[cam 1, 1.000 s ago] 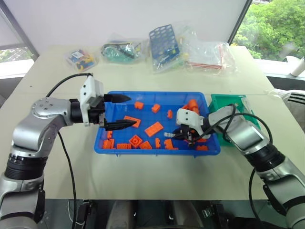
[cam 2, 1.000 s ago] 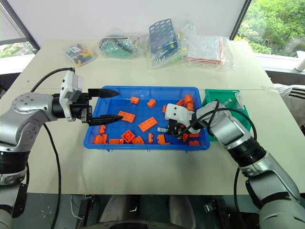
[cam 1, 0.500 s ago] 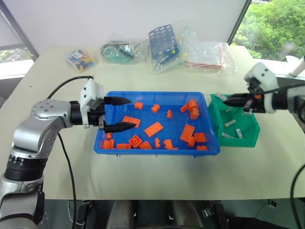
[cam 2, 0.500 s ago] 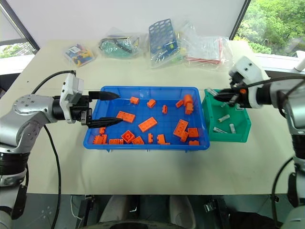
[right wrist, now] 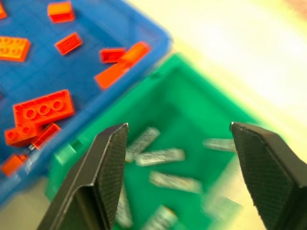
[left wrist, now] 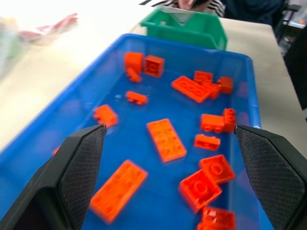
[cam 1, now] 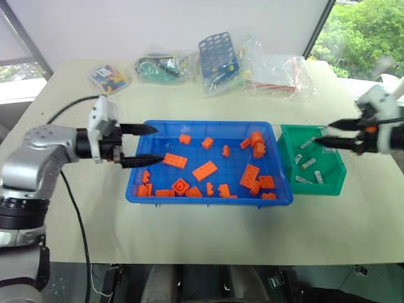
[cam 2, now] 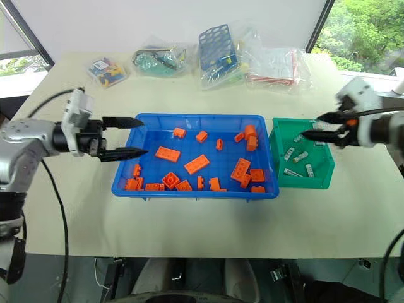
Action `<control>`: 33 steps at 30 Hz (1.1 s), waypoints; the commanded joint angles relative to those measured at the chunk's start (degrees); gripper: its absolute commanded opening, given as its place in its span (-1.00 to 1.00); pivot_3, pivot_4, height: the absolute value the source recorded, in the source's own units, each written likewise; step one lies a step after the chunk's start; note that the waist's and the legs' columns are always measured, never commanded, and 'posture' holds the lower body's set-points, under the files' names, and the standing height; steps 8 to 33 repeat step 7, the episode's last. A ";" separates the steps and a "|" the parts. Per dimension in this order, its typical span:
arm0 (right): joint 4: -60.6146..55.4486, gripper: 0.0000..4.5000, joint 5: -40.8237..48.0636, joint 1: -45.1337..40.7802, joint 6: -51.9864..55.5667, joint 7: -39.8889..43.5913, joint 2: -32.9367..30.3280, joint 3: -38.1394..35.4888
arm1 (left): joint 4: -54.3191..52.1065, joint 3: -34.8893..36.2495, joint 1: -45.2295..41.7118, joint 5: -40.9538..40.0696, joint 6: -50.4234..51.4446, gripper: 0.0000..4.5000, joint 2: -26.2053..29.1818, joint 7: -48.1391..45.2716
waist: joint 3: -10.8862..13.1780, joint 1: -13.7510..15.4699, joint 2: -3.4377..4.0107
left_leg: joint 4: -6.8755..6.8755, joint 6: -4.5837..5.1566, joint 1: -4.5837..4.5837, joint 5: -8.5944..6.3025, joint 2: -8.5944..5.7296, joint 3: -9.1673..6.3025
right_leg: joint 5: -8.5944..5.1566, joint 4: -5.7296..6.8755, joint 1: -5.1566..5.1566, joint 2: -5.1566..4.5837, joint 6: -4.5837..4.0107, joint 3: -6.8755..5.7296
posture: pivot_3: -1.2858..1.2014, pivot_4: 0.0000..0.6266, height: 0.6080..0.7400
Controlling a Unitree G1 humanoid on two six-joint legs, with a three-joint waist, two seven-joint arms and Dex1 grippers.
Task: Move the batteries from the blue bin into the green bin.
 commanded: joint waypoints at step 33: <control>15.97 0.59 -0.74 4.38 -18.37 15.25 -4.96 -1.97 | 8.73 4.32 -4.29 -0.53 -0.41 1.00 7.61 -7.77 | -0.01 -0.53 0.11 | 0.03 0.00 0.11 0.00 0.04 0.13 | 0.00 0.07 0.02 0.03 0.00 0.05 | 0.03 -0.52 0.99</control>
